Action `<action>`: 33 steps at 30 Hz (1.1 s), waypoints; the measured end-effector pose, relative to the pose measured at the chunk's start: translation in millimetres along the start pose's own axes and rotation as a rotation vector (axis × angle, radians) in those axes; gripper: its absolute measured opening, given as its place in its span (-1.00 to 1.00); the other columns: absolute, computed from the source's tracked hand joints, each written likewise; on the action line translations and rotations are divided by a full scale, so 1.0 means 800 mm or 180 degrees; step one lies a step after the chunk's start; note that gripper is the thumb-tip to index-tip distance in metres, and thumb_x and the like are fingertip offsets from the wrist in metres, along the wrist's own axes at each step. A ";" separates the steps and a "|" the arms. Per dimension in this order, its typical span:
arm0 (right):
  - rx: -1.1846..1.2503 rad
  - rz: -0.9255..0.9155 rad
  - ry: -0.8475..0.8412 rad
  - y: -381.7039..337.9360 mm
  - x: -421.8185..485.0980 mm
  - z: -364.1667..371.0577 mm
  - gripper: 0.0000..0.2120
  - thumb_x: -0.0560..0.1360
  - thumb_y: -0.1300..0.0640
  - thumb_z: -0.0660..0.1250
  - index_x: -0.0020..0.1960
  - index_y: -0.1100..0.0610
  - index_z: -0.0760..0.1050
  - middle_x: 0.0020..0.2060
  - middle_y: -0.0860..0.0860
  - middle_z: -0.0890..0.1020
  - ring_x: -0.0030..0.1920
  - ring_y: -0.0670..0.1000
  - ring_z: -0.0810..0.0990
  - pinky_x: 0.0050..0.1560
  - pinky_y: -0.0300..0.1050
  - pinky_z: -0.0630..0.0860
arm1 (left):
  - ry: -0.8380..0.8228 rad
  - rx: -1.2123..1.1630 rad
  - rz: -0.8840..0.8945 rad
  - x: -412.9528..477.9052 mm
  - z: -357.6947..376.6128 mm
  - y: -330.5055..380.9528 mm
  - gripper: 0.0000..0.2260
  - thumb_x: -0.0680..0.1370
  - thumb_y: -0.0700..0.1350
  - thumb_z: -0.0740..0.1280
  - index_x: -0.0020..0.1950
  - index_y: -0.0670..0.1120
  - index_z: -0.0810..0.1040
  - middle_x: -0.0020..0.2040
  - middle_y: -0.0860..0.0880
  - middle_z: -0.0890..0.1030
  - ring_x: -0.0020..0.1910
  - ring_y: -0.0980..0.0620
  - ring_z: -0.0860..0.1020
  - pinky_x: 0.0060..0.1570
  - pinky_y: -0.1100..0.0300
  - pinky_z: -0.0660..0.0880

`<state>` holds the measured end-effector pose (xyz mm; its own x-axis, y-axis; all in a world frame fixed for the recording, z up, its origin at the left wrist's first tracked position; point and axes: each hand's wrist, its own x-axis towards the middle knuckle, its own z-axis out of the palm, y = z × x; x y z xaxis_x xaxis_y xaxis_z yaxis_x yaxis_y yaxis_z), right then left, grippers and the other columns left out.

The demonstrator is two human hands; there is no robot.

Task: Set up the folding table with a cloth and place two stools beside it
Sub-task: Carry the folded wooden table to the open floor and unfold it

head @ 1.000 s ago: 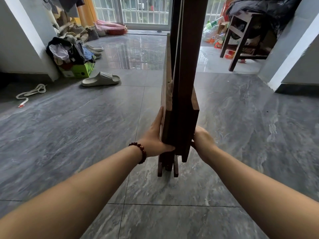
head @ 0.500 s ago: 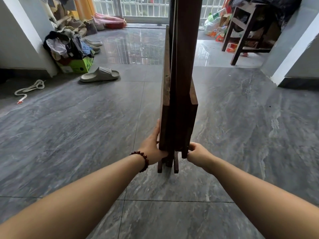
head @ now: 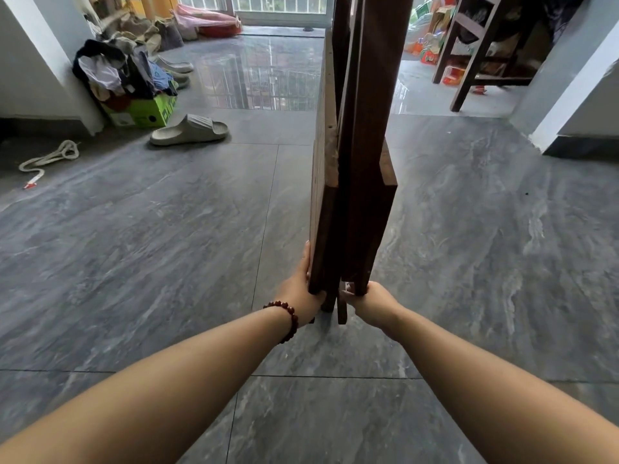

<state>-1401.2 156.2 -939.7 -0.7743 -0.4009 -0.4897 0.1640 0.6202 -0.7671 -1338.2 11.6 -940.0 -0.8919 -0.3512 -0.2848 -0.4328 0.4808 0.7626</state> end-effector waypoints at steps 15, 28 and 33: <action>-0.0216 0.0593 -0.0028 0.027 0.024 0.028 -0.41 0.55 0.02 0.30 0.47 0.22 0.19 0.32 0.13 0.47 0.28 0.06 0.48 0.10 -0.20 0.41 | 0.0373 -0.0179 0.0040 0.011 0.025 -0.025 -0.46 0.55 -0.15 0.26 0.48 0.04 0.15 0.10 0.07 0.53 -0.30 0.38 0.38 -0.50 0.47 0.38; -0.0088 0.0738 -0.0062 0.033 0.039 0.034 -0.61 0.55 0.08 0.30 0.33 0.22 0.42 0.11 0.13 0.59 0.00 0.04 0.51 -0.10 -0.19 0.43 | 0.0265 -0.0220 -0.0054 0.017 0.035 -0.034 -0.32 0.46 -0.16 0.38 0.47 0.12 0.12 0.05 0.15 0.41 -0.21 0.36 0.39 -0.34 0.44 0.42; -0.0117 0.0742 -0.0087 0.034 0.039 0.034 -0.62 0.56 0.07 0.29 0.32 0.19 0.43 0.01 0.06 0.56 -0.04 0.00 0.50 -0.34 -0.30 0.36 | 0.0229 0.0094 -0.0306 0.020 0.042 -0.032 -0.57 0.48 -0.20 0.33 0.32 -0.06 0.33 0.11 0.01 0.46 0.09 0.03 0.47 0.01 0.22 0.43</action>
<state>-1404.2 141.9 -987.0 -0.7011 -0.2619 -0.6632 0.3135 0.7222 -0.6166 -1346.1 20.4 -983.5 -0.8349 -0.4532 -0.3125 -0.5205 0.4652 0.7160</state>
